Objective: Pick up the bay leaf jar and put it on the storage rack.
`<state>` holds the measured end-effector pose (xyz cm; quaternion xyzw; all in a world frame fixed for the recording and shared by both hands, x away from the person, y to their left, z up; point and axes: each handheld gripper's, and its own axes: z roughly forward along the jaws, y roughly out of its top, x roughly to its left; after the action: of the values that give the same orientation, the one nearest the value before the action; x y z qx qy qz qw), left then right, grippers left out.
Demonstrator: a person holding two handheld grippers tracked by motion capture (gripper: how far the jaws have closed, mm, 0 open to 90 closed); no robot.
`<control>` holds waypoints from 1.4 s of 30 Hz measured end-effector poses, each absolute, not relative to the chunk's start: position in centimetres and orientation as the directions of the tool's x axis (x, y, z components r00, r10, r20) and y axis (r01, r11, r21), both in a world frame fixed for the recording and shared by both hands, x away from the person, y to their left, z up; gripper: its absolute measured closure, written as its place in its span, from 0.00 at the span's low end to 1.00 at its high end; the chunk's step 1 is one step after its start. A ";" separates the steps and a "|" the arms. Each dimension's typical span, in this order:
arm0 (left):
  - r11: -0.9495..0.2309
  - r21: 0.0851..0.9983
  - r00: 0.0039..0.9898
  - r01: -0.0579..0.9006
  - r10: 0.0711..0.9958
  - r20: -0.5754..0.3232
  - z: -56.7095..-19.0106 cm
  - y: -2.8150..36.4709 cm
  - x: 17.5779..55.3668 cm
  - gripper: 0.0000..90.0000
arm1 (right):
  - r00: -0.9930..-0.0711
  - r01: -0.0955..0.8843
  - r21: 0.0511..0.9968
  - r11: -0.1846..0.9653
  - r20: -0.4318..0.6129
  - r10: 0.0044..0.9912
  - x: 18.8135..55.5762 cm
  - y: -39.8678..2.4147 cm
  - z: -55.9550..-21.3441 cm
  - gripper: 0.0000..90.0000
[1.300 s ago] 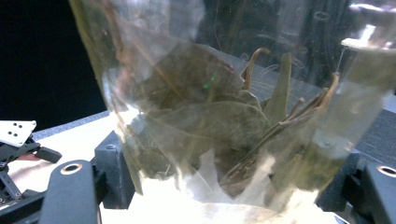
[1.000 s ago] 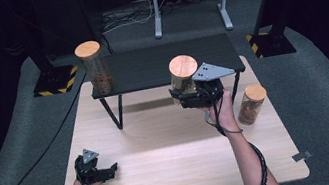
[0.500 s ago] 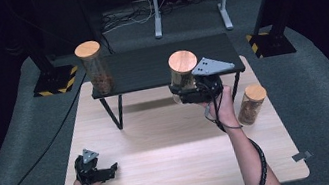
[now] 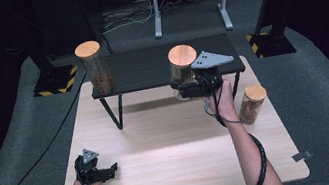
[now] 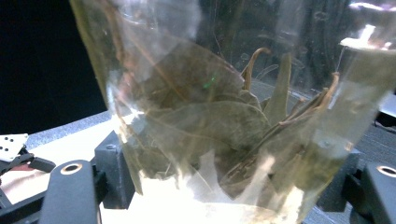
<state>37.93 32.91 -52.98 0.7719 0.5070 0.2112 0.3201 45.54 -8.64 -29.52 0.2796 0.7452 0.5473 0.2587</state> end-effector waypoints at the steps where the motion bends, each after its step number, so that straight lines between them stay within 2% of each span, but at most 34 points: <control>1: -0.281 0.708 0.397 0.647 0.918 0.002 -53.0 32.9 37.9 0.00 | -0.709 0.134 0.960 0.245 -0.080 0.701 45.6 -8.6 -29.5 0.28; 42: -0.280 0.708 0.396 0.648 0.918 0.001 -53.0 32.9 37.9 0.00 | -0.698 0.199 0.948 0.249 -0.041 0.715 49.8 -7.9 -28.4 0.28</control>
<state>37.92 32.91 -52.99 0.7716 0.5074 0.2114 0.3201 49.85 -7.89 -28.36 0.3037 0.7520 0.5324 0.2424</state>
